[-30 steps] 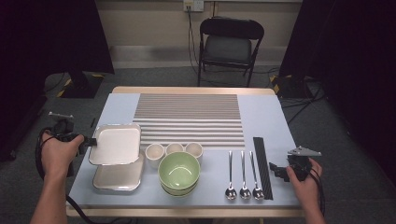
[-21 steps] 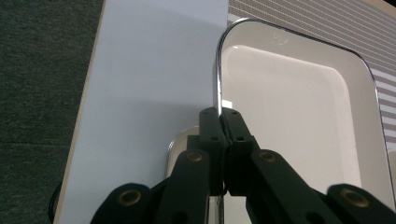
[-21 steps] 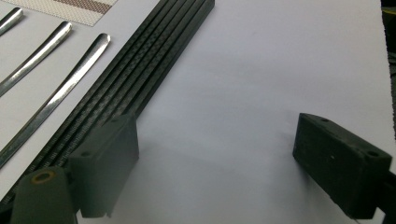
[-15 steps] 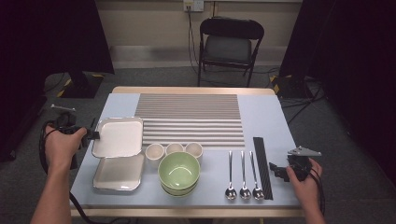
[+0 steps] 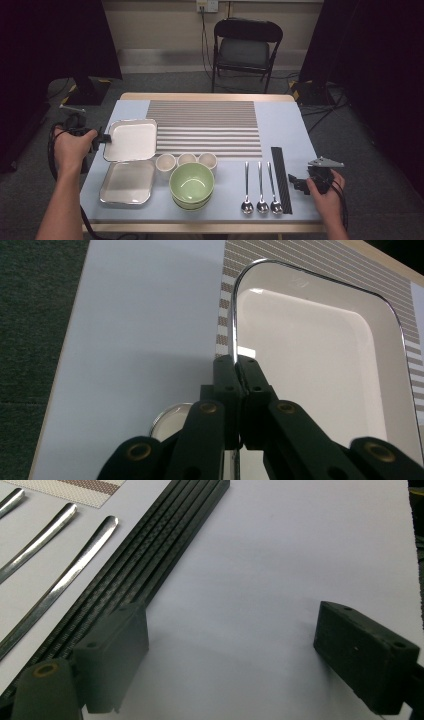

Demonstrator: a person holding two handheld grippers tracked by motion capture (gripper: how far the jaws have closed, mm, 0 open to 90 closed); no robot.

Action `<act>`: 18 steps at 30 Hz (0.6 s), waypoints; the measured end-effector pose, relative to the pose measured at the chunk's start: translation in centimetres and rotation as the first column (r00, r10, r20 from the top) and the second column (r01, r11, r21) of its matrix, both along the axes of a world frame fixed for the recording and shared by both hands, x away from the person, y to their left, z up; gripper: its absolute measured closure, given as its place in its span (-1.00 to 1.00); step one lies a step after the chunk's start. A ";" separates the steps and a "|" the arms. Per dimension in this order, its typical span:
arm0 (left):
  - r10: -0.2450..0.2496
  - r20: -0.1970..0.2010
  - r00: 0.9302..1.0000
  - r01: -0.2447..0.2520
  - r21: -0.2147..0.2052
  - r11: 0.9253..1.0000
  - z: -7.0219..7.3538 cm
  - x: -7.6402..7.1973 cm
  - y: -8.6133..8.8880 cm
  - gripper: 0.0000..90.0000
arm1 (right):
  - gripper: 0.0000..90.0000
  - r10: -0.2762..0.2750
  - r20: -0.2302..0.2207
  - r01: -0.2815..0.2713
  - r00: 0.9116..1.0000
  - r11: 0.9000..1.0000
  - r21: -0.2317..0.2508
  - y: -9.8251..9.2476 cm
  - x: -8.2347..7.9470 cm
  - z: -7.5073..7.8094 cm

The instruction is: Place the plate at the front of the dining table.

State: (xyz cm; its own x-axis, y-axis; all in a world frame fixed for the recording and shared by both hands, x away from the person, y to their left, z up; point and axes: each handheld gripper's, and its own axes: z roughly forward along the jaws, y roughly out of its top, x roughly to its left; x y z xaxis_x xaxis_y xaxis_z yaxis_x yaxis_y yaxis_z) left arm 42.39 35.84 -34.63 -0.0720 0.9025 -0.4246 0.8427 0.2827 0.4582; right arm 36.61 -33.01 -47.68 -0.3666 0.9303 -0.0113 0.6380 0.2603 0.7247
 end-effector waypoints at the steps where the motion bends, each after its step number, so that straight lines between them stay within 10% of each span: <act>1: 0.003 0.002 1.000 -0.003 0.002 1.000 0.1 0.1 -0.1 0.98 | -0.71 0.000 0.000 0.000 1.000 1.000 0.000 0.0 0.0 0.0; 18: -0.012 0.011 1.000 0.013 -0.011 1.000 0.7 2.1 -1.5 0.97 | -0.71 -0.001 -0.001 0.001 1.000 1.000 0.000 0.0 0.0 0.0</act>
